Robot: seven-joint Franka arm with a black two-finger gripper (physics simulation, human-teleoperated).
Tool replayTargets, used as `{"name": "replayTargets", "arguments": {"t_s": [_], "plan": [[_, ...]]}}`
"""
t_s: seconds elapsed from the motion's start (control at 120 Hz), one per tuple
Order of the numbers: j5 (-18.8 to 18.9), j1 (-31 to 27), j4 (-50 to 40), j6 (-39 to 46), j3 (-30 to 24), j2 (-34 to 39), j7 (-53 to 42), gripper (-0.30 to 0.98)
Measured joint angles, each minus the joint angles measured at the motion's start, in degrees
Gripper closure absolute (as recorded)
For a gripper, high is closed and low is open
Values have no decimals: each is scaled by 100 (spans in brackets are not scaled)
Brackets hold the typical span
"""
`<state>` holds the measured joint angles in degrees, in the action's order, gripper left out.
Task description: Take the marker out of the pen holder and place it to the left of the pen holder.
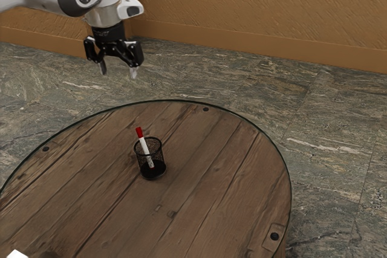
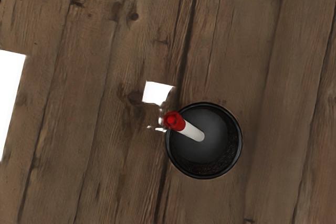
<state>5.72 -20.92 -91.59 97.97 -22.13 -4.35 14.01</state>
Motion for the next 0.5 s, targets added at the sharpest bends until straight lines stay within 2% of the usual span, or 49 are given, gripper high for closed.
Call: {"name": "replayTargets", "arguments": {"t_s": [0.133, 0.3, 0.5], "plan": [[89, 40, -31, 38, 32, -183, 0, 2], [42, 15, -7, 244, 171, -1329, 7, 2], [-348, -69, 28, 642, 244, -2233, -4, 22]]}}
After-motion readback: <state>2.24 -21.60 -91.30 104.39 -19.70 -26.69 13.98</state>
